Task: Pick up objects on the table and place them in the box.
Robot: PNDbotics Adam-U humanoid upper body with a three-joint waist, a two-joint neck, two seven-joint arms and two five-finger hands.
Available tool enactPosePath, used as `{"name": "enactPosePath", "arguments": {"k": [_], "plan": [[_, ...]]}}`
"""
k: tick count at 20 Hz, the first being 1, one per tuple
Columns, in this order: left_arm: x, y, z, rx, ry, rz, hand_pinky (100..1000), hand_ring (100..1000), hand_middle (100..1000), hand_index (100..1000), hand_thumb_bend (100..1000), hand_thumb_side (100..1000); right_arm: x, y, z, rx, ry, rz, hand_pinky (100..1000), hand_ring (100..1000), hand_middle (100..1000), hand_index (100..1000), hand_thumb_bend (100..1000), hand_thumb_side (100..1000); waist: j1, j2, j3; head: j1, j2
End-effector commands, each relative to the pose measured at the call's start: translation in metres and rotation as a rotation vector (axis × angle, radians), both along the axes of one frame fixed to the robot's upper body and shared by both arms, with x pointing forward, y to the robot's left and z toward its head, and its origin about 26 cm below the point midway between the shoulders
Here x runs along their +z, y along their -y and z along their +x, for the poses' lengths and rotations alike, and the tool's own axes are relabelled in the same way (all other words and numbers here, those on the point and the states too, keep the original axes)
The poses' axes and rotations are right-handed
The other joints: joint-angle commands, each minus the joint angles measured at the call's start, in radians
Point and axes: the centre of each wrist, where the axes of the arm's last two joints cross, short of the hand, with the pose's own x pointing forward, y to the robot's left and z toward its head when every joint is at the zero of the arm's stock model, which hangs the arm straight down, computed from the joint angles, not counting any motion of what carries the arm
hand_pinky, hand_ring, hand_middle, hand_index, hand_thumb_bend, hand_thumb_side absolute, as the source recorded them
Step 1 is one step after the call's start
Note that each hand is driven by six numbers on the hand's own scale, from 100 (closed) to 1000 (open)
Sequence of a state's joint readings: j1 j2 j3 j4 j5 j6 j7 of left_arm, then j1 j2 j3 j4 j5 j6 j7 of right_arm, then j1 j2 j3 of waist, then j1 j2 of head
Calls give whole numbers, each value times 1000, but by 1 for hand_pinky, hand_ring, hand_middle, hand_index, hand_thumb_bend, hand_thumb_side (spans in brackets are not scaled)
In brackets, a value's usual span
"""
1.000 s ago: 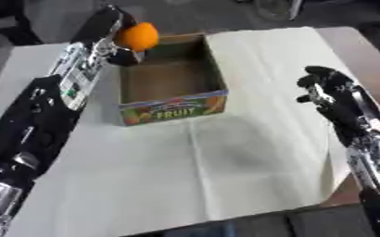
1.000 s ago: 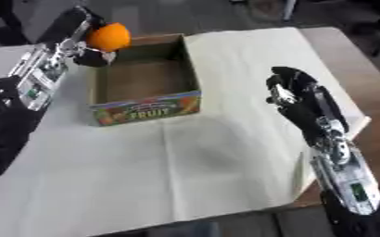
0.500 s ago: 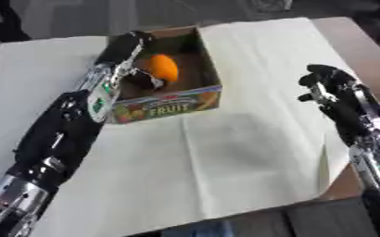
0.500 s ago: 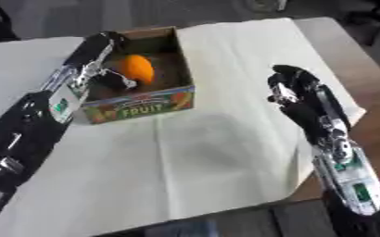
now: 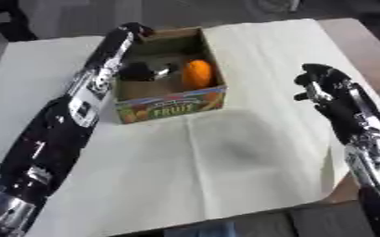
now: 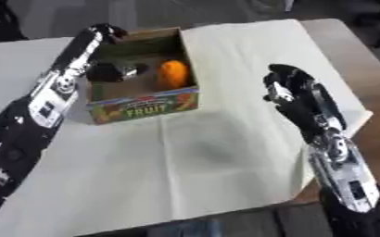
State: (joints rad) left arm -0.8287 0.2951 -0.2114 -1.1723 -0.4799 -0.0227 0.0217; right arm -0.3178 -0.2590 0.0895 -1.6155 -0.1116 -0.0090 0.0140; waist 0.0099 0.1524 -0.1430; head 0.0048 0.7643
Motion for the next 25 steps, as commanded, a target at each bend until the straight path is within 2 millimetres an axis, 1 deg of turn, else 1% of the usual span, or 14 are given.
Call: {"name": "enactPosePath", "arguments": {"k": [1,4,7,11,16,18,19,25], "plan": [[42,-19,-23,-59,79,-207,819,699,686,796,640,543,6,6,1,-21,21,-5,618,776,634,790,100,388,-6,-20,16,-13,6],[48,-37,-44,-95,52,-371,813,684,668,788,621,547,7,7,1,-26,24,-1,618,776,634,790,100,385,-9,-21,39,-21,6],[42,-57,-63,-85,24,-488,810,674,654,779,610,548,8,9,1,-34,27,1,618,776,634,790,100,383,-16,-22,63,-27,6],[30,-70,-79,-49,-3,-580,807,667,644,772,583,551,9,10,1,-41,31,3,618,777,634,790,100,381,-21,-23,83,-29,6],[12,-75,-88,-18,-48,-659,801,658,634,763,558,567,9,9,1,-40,35,8,618,776,634,790,100,379,-25,-23,94,-29,6],[8,-76,-90,-12,-58,-678,801,656,632,761,552,568,10,9,1,-40,38,11,618,776,634,790,100,379,-26,-23,95,-31,6],[6,-77,-90,-7,-65,-682,800,652,629,759,525,574,10,9,1,-40,38,13,618,776,634,790,100,379,-26,-22,94,-31,6],[-2,-79,-93,6,-93,-713,797,647,624,753,503,579,11,10,1,-47,43,17,617,775,631,789,100,376,-26,-21,96,-30,6]]}}
